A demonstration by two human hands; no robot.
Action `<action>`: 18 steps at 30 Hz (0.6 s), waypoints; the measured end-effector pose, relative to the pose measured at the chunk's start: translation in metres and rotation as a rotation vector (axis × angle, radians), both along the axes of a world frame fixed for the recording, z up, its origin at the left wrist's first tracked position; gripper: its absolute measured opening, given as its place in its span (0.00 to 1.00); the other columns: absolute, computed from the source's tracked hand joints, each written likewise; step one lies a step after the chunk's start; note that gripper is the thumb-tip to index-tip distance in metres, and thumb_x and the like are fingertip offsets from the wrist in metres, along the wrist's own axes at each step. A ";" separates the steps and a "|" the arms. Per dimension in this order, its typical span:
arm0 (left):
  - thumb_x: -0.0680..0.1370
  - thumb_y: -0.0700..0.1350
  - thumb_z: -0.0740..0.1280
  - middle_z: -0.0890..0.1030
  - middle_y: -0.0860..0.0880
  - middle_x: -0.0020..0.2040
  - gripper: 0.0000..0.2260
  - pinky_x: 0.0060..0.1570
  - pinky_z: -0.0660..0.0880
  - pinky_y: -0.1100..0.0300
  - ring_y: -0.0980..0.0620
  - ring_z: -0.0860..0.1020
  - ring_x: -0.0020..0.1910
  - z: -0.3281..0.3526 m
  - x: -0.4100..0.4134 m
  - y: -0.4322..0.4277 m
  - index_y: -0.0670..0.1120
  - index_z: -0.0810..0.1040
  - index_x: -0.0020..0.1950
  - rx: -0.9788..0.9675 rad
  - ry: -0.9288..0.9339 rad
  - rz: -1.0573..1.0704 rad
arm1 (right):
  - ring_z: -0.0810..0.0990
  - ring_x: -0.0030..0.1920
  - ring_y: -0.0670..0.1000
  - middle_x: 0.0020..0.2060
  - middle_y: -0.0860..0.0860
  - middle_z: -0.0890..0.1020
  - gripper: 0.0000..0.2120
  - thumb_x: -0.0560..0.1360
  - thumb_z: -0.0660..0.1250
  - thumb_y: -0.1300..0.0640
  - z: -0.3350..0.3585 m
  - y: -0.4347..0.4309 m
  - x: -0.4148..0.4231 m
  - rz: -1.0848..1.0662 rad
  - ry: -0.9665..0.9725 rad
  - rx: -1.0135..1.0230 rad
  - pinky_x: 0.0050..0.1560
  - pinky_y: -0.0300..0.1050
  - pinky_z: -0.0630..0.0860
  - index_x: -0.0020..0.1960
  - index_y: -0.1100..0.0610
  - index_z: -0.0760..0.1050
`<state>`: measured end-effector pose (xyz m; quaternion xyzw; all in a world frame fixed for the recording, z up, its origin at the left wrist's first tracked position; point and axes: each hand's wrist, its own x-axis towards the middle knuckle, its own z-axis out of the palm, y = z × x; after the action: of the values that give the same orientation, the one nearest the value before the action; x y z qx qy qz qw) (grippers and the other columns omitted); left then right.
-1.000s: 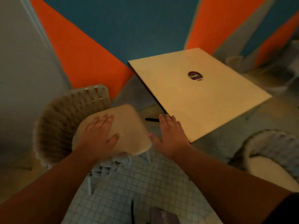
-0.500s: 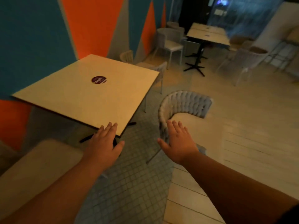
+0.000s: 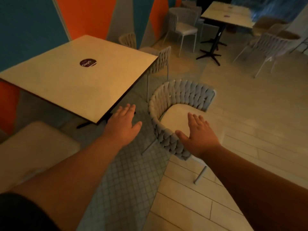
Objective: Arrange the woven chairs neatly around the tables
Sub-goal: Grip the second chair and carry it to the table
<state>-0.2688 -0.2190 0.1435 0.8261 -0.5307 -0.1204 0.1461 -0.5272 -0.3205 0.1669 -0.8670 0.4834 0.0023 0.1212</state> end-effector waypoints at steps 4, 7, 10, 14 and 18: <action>0.82 0.60 0.58 0.53 0.48 0.83 0.33 0.78 0.54 0.46 0.45 0.51 0.81 -0.020 -0.042 -0.016 0.50 0.51 0.82 0.041 -0.022 0.090 | 0.47 0.81 0.57 0.81 0.56 0.51 0.42 0.79 0.52 0.32 -0.018 -0.041 -0.030 0.100 0.010 0.010 0.79 0.54 0.46 0.82 0.56 0.43; 0.82 0.59 0.58 0.51 0.50 0.83 0.33 0.77 0.53 0.46 0.46 0.50 0.81 -0.028 -0.068 -0.022 0.51 0.50 0.83 0.070 0.002 0.160 | 0.47 0.81 0.56 0.81 0.55 0.51 0.42 0.79 0.53 0.33 -0.025 -0.063 -0.044 0.159 0.026 0.044 0.79 0.53 0.46 0.82 0.56 0.43; 0.82 0.60 0.57 0.50 0.50 0.83 0.33 0.77 0.53 0.46 0.47 0.48 0.81 -0.034 -0.079 -0.036 0.51 0.49 0.83 0.082 0.018 0.203 | 0.46 0.81 0.55 0.81 0.55 0.51 0.42 0.79 0.53 0.33 -0.032 -0.086 -0.048 0.218 0.035 0.075 0.79 0.52 0.46 0.82 0.56 0.43; 0.82 0.59 0.57 0.50 0.49 0.83 0.33 0.78 0.53 0.46 0.46 0.48 0.81 -0.043 -0.076 -0.075 0.50 0.49 0.83 0.096 0.012 0.230 | 0.47 0.81 0.56 0.81 0.55 0.52 0.43 0.78 0.54 0.32 -0.048 -0.129 -0.043 0.253 0.020 0.095 0.79 0.53 0.47 0.81 0.56 0.44; 0.82 0.59 0.56 0.49 0.50 0.83 0.33 0.77 0.52 0.46 0.46 0.48 0.81 -0.056 -0.069 -0.129 0.51 0.48 0.83 0.127 -0.001 0.216 | 0.47 0.81 0.55 0.81 0.55 0.52 0.44 0.78 0.53 0.31 -0.065 -0.172 -0.037 0.257 0.040 0.118 0.79 0.53 0.46 0.81 0.56 0.43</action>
<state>-0.3376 -0.3477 0.0870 0.8862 -0.4299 -0.1370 0.1056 -0.5637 -0.4929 0.1018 -0.9129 0.3697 0.0632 0.1610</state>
